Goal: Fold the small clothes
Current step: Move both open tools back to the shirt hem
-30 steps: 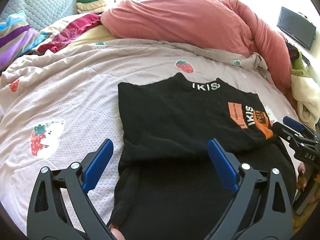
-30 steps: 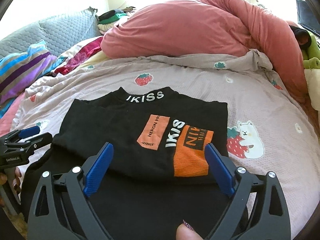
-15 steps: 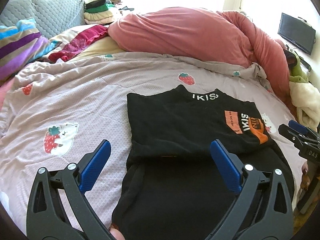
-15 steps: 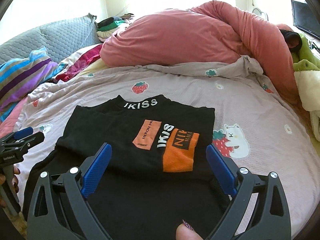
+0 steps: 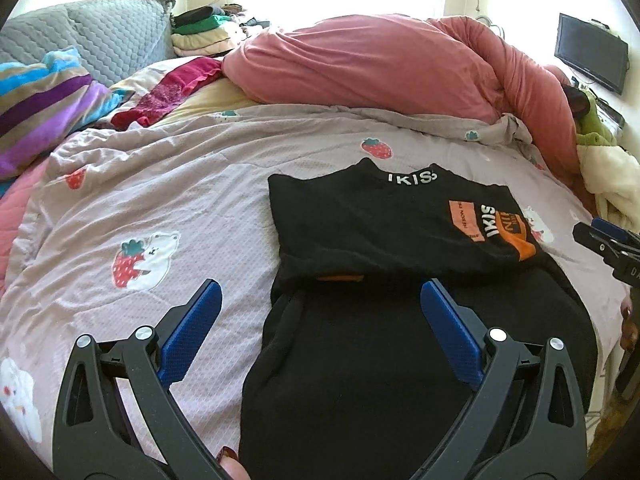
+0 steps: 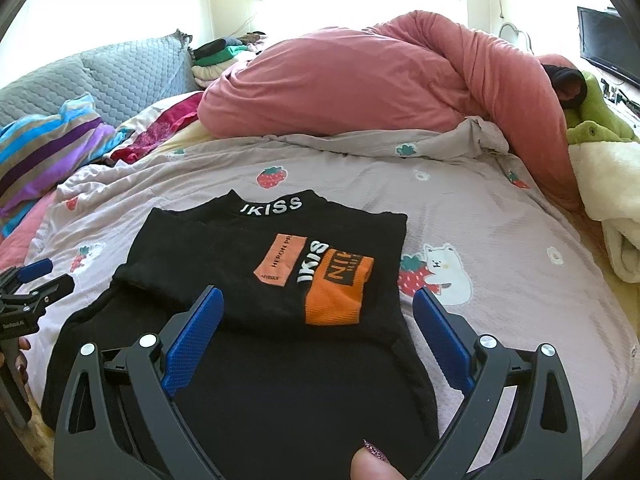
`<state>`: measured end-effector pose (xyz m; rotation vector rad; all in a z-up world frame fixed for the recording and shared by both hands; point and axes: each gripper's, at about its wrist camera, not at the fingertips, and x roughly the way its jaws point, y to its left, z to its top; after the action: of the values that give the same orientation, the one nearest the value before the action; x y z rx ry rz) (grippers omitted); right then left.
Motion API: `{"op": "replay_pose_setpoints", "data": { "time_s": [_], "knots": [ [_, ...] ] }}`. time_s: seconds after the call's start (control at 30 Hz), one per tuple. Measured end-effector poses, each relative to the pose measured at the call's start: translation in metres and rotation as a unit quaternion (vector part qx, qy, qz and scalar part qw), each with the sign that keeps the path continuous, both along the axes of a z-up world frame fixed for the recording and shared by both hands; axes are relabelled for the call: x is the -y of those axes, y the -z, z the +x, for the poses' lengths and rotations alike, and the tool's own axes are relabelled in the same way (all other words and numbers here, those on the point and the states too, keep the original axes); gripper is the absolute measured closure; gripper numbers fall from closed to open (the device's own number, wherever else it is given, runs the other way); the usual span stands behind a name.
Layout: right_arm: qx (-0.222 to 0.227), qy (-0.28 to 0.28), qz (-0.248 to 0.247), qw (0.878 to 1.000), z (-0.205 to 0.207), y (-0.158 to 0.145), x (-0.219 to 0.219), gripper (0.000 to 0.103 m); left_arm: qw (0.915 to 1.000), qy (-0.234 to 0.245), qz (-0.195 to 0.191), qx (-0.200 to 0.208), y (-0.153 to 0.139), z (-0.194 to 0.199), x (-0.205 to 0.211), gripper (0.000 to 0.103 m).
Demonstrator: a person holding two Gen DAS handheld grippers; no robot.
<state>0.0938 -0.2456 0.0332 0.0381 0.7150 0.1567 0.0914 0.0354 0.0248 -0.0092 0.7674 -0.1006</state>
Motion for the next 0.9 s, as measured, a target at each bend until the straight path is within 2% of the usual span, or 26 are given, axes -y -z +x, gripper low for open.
{"op": "replay_pose_setpoints", "data": {
  "time_s": [0.6,0.9],
  "knots": [
    [-0.028,-0.017,-0.014,0.999,-0.029,0.020,0.003,0.008,0.9994,-0.020,0.018,-0.020,0.007,-0.034,-0.015,0.010],
    [-0.055,-0.034,-0.017,0.998,-0.044,0.038,-0.002,0.008,0.9986,-0.035,0.010,-0.039,0.013,-0.049,-0.027,0.010]
  ]
}}
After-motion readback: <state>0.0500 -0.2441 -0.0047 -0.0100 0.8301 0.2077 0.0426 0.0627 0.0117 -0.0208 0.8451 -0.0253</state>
